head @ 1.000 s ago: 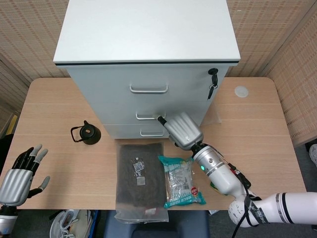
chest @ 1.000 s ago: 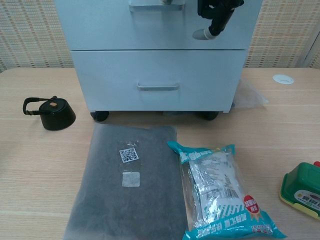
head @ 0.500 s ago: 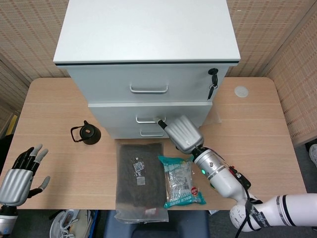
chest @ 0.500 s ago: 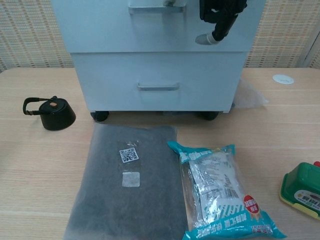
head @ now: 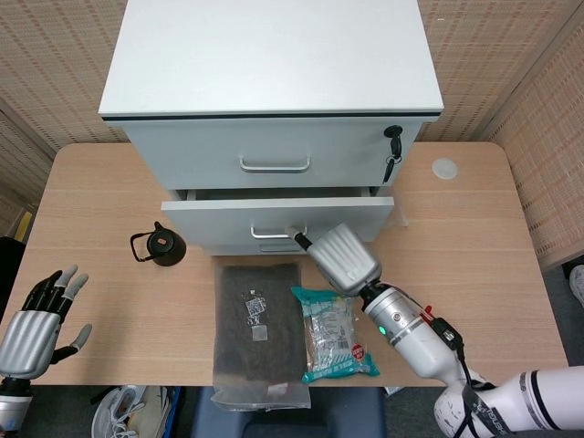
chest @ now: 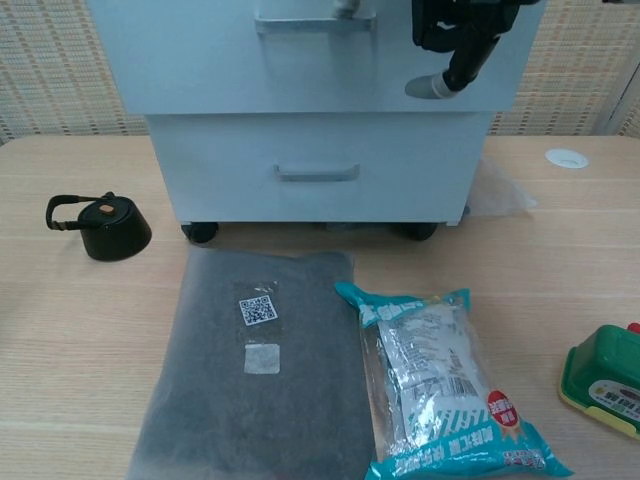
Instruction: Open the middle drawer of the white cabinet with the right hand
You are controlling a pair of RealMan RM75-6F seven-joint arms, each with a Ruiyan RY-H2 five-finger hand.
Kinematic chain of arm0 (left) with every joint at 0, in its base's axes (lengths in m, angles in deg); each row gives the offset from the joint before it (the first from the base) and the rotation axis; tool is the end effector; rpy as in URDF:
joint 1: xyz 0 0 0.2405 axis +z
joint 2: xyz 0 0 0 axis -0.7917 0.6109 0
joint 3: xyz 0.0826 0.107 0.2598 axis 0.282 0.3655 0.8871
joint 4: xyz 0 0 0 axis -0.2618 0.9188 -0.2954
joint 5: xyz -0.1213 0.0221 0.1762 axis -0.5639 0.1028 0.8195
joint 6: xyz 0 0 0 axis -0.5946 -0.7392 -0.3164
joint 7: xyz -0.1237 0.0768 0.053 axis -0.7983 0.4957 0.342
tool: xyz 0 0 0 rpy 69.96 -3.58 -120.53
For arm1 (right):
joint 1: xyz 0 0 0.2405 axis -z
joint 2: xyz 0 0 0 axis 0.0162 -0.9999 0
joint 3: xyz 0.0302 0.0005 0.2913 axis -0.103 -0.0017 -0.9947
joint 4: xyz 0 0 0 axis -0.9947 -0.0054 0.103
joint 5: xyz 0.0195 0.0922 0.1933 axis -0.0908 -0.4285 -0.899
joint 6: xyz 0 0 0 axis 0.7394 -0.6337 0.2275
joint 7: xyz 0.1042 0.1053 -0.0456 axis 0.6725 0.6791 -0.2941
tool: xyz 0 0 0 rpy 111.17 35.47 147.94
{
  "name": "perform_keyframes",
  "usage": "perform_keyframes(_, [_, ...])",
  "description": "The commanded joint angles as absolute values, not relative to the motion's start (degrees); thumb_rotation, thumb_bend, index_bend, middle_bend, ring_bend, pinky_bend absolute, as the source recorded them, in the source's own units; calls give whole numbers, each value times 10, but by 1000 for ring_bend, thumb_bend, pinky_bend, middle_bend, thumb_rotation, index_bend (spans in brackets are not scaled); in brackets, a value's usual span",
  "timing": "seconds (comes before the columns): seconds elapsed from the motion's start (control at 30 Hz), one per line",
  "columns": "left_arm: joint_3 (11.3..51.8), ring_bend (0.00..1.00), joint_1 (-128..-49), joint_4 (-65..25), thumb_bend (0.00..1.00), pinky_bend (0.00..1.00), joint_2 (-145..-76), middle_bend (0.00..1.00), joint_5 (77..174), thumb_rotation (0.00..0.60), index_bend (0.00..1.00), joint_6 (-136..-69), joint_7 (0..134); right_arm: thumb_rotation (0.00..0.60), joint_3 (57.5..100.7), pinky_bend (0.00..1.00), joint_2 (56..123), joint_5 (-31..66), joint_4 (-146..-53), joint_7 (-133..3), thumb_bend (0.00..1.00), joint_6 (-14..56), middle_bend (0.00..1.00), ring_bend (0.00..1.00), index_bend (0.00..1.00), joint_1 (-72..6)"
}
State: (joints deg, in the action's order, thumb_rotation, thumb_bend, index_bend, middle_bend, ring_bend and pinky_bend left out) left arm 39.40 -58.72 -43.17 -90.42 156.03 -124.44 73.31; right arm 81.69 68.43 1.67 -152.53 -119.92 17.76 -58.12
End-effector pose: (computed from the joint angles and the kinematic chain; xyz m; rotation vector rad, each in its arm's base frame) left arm -0.3188 0.1925 0.1621 -1.5243 -0.8027 -0.9016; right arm -0.0355 -0.3314 0.1024 2.0380 -0.4406 0.8170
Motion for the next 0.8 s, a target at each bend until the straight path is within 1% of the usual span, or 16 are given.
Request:
perform_keyframes(0.03, [394,29,-588,-432,325,112,-904,2,1560,600,91,-1244,732,600,823,775,682,22,-1533,-1204,315,173,897,925,234,-578])
perform_keyframes(0.37, [394,29,-588,-430,325,112,-905,2,1562,600,91,-1245,732,600,837,775,673,47,-1568,-1222,315,152,897,925,234,-567])
perform_keyframes(0.8, [395,29,-588,-428,324,112,-906,2,1562,600,91,-1244,731,600,854,775,667,78,-1603,-1242,316,141,900,927,234,-553])
